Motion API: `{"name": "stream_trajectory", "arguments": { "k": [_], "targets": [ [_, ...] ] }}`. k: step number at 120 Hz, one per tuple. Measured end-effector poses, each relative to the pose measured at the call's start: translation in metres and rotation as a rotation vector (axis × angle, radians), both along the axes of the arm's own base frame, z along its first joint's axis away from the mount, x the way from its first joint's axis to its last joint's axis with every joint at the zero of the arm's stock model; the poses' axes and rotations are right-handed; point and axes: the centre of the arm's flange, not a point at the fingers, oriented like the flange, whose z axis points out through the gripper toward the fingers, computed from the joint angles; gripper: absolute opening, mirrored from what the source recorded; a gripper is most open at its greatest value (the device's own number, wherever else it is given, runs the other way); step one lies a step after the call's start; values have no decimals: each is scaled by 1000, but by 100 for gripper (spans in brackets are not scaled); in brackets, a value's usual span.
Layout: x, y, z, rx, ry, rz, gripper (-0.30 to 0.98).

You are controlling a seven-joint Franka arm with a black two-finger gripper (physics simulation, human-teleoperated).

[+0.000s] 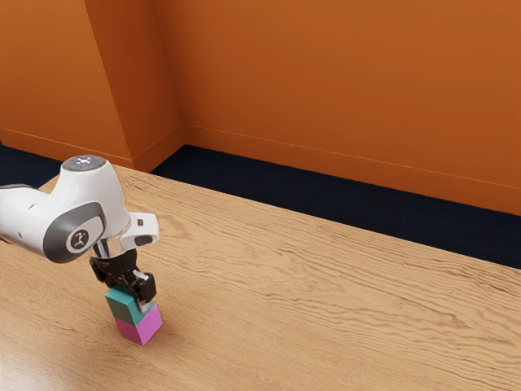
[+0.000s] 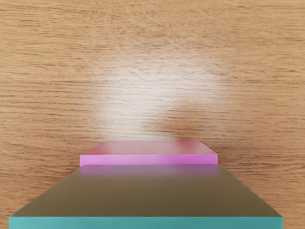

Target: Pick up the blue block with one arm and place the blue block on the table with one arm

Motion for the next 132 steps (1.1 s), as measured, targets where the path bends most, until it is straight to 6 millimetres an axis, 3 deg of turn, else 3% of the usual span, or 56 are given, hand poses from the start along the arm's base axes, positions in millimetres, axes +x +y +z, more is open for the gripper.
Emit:
{"name": "stream_trajectory", "arguments": {
  "k": [36,50,72,82,89,98,110,132],
  "targets": [
    [0,0,1,9,-3,5,36],
    [5,6,14,9,-31,21,35],
    [34,12,55,26,-95,27,35],
    [80,11,63,43,-108,19,35],
    [114,8,59,52,-108,11,35],
    [134,2,41,55,-81,2,35],
    [142,4,10,50,-29,11,35],
    [146,4,-8,45,-1,18,35]
  ]
}}
